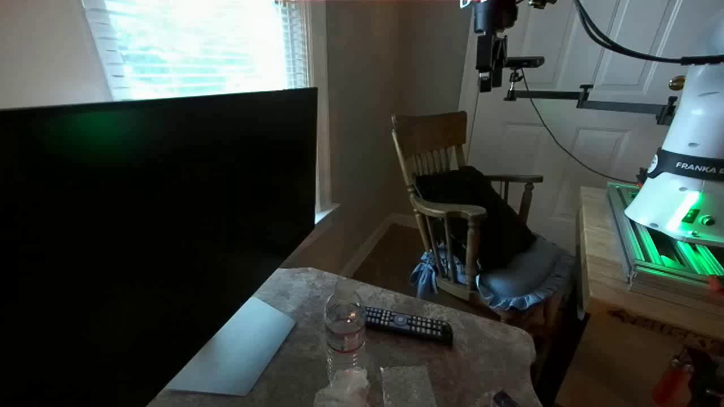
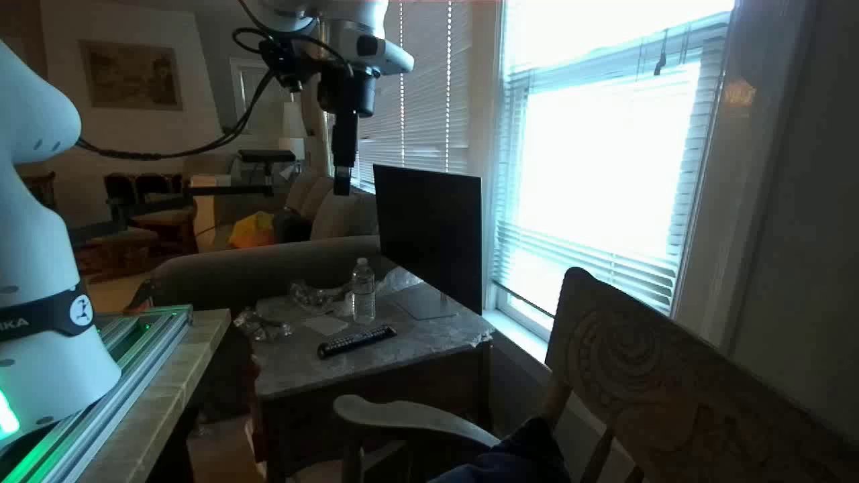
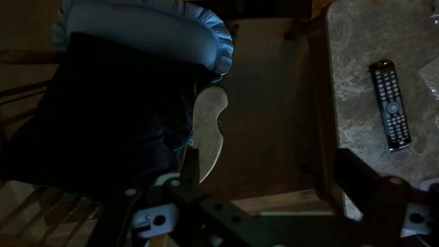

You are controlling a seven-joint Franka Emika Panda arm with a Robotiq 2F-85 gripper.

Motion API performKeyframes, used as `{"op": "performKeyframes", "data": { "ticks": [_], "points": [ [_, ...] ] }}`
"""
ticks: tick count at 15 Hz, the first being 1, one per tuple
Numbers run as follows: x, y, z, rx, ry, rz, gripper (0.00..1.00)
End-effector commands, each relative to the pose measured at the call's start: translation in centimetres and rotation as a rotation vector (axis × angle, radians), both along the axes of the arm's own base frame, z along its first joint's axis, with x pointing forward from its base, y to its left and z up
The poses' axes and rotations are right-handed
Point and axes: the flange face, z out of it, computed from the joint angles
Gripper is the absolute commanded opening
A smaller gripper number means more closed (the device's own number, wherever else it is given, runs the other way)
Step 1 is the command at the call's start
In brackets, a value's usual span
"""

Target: Move the television forwards.

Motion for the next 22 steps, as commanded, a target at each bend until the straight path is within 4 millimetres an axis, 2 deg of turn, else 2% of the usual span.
{"op": "performKeyframes", "data": {
  "ticks": [1,7,8,10,13,16,19,22],
  "points": [
    [0.0,0.0,0.0,0.000,0.001,0.000,1.00],
    [0.0,0.0,0.0,0.000,0.001,0.000,1.00],
    [0.1,0.3,0.1,0.002,0.013,0.001,1.00],
    [0.8,2.7,1.2,0.049,-0.018,0.053,1.00],
    [1.8,7.7,4.8,0.115,-0.073,0.165,1.00],
    [3.7,12.6,9.5,0.159,-0.165,0.283,1.00],
    [6.8,15.8,13.8,0.160,-0.277,0.364,1.00],
    [10.7,18.3,16.4,0.201,-0.439,0.353,1.00]
  ]
}}
